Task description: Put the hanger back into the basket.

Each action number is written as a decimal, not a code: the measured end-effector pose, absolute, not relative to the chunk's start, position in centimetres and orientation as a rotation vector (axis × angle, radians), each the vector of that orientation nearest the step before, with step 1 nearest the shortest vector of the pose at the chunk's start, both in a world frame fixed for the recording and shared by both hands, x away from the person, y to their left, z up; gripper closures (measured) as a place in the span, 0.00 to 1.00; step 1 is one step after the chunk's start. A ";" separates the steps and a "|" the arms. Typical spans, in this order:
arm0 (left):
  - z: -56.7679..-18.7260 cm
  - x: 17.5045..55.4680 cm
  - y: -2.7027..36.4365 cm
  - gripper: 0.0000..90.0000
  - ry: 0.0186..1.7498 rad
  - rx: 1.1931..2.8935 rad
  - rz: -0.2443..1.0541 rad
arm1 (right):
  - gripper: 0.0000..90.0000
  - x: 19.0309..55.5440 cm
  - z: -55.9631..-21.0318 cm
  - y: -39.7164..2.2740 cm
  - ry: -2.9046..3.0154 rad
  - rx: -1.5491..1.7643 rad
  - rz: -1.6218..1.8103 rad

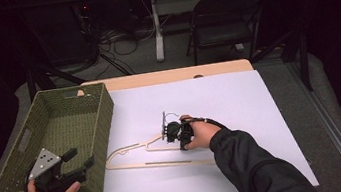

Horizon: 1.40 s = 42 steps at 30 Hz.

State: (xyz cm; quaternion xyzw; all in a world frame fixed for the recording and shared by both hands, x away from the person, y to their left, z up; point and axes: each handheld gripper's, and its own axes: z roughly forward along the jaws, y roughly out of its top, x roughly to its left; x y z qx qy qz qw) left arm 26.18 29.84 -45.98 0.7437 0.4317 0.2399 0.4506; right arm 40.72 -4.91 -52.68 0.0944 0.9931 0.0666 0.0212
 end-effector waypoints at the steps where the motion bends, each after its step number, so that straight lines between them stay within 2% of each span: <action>1: -46.0 26.2 29.8 0.34 1.067 1.838 0.593 | 0.93 40.7 -52.7 -4.9 3.078 0.293 0.206; 17: -45.9 26.0 29.8 0.34 1.066 1.837 0.595 | 0.95 39.4 -52.2 -6.2 3.076 0.193 0.168; 27: -45.2 25.6 27.0 0.35 0.973 1.885 0.576 | 0.95 37.6 -51.7 -8.7 3.004 0.165 0.197; 35: -46.1 26.5 21.6 0.35 0.864 1.970 0.407 | 0.95 34.9 -51.2 -9.6 2.903 0.068 0.230; 36: -46.7 27.3 20.2 0.35 0.843 2.012 0.366 | 0.95 34.7 -51.3 -9.7 2.893 0.056 0.232; 42: -48.4 29.7 17.1 0.35 0.846 2.076 0.278 | 0.95 34.0 -51.3 -10.2 2.864 0.052 0.237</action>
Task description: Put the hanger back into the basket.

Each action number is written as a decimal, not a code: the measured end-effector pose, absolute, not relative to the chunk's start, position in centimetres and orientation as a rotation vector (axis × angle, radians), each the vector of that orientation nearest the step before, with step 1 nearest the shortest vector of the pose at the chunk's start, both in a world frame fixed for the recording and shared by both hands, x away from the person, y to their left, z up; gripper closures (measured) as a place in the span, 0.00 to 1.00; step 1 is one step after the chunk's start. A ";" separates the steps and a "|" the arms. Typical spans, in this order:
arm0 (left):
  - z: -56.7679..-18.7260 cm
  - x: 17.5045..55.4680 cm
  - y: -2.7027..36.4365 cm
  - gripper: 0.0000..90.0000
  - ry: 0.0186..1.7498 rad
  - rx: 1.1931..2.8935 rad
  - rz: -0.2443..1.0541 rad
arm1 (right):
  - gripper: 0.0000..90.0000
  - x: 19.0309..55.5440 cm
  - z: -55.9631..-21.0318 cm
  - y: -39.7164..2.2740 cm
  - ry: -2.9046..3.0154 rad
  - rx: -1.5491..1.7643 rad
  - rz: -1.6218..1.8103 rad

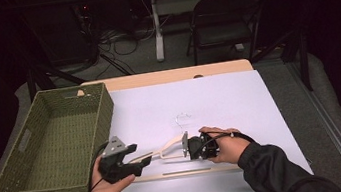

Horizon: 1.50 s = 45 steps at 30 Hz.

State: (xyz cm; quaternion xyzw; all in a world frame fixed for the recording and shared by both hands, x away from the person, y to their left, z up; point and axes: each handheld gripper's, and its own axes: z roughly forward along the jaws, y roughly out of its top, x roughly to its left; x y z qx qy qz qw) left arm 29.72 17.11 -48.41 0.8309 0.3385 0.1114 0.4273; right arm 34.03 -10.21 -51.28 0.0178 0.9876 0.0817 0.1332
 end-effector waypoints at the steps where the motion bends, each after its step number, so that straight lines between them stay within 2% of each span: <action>1: -48.7 30.3 16.6 0.34 0.844 2.095 0.266 | 0.95 34.0 -51.2 -10.2 2.860 0.047 0.237; 7: -50.5 33.6 13.8 0.33 0.853 2.174 0.168 | 0.95 33.7 -51.0 -10.3 2.838 0.017 0.238; 12: -51.7 35.0 13.0 0.32 0.855 2.228 0.135 | 0.95 33.7 -50.9 -10.2 2.835 0.007 0.238; 17: -52.9 36.2 12.5 0.31 0.858 2.250 0.048 | 0.95 33.5 -50.9 -10.0 2.826 -0.004 0.229; 31: -53.8 36.1 11.1 0.32 0.776 2.341 -0.014 | 0.95 33.6 -50.8 -9.8 2.810 -0.026 0.227; 37: -54.0 36.2 11.1 0.37 0.775 2.351 -0.006 | 0.95 33.4 -50.7 -10.0 2.794 -0.034 0.227; 45: -54.2 36.3 11.1 0.36 0.774 2.368 -0.021 | 0.95 33.2 -50.5 -10.1 2.768 -0.047 0.241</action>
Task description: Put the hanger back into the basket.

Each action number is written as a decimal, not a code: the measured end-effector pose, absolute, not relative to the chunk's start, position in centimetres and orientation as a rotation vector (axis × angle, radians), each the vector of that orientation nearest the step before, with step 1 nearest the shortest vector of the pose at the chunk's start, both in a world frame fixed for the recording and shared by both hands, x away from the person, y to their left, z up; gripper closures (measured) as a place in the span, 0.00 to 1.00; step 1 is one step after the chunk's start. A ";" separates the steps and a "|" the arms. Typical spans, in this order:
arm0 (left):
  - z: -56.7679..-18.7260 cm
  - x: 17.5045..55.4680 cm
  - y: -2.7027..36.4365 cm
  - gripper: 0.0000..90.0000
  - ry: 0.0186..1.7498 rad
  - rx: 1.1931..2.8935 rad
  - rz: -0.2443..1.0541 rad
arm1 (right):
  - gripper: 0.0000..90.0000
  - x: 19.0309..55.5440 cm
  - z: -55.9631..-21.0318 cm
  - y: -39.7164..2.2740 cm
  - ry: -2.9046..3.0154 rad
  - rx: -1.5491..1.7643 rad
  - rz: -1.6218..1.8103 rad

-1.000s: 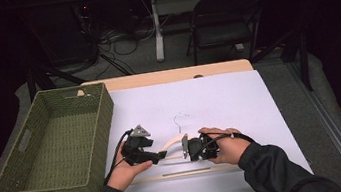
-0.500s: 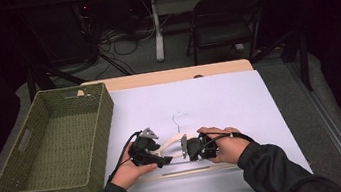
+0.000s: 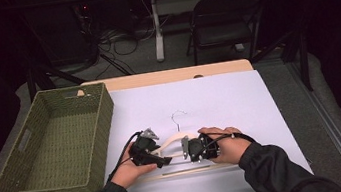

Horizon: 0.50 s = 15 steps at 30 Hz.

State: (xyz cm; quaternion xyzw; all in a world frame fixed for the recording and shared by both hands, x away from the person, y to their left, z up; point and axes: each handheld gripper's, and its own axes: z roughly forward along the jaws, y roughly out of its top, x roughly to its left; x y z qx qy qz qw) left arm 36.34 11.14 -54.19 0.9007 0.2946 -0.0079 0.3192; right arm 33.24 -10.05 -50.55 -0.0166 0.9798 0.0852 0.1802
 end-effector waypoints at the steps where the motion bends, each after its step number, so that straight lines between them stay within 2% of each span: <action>1: -54.2 36.4 11.1 0.36 0.772 2.370 -0.025 | 0.95 33.2 -50.5 -10.0 2.769 -0.048 0.242; 5: -54.3 36.4 11.3 0.41 0.767 2.383 -0.034 | 0.95 33.2 -50.6 -10.0 2.770 -0.054 0.237; 15: -54.1 36.0 11.1 0.46 0.705 2.424 0.038 | 0.95 33.2 -50.8 -10.0 2.755 -0.053 0.242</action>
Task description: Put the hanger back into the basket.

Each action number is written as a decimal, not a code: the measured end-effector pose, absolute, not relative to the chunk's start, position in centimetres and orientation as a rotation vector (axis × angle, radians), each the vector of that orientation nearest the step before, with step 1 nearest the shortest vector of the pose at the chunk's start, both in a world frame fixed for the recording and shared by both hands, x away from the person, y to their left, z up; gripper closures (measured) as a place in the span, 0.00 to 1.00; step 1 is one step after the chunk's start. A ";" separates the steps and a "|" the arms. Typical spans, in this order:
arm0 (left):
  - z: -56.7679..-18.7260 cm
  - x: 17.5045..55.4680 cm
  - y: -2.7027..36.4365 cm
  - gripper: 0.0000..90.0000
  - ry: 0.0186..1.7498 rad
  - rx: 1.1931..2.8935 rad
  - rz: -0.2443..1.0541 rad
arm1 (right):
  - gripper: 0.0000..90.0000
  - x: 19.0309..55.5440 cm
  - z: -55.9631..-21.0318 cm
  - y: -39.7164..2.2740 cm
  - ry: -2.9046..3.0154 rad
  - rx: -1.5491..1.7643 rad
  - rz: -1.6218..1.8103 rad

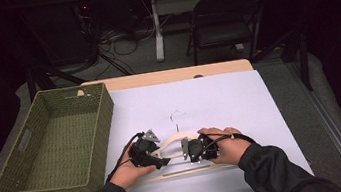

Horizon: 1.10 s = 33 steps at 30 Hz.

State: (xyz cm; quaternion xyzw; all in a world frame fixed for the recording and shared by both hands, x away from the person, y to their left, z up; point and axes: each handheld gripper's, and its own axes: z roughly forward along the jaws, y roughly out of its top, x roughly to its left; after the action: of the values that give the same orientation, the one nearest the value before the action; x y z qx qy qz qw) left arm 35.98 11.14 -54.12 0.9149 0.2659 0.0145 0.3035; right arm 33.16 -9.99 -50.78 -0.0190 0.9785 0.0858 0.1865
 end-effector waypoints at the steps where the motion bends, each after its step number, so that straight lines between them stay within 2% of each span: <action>1: -54.1 35.9 11.1 0.46 0.696 2.429 0.049 | 0.95 33.2 -50.8 -10.0 2.755 -0.053 0.242; 15: -53.6 34.8 10.9 0.54 0.571 2.500 0.152 | 0.93 33.3 -51.2 -10.2 2.760 -0.019 0.254; 21: -53.8 34.7 10.8 0.58 0.537 2.526 0.153 | 0.91 33.7 -51.5 -10.6 2.785 0.046 0.296; 27: -53.9 34.4 10.8 0.60 0.515 2.532 0.157 | 0.87 34.2 -51.6 -11.2 2.815 0.154 0.391; 28: -53.8 34.4 10.8 0.60 0.511 2.526 0.160 | 0.80 34.5 -51.4 -11.4 2.829 0.194 0.459; 29: -53.8 34.4 10.8 0.60 0.511 2.526 0.160 | 0.80 34.5 -51.4 -11.4 2.829 0.194 0.459; 33: -53.7 34.5 10.8 0.61 0.509 2.528 0.167 | 0.78 35.0 -49.5 -12.4 2.847 0.321 0.671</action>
State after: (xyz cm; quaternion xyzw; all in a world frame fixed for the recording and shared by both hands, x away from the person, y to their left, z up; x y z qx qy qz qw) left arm 34.49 10.83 -53.72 0.9404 0.1895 0.0623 0.2753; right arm 34.96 -12.43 -49.50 0.1087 0.9627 0.2268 0.0994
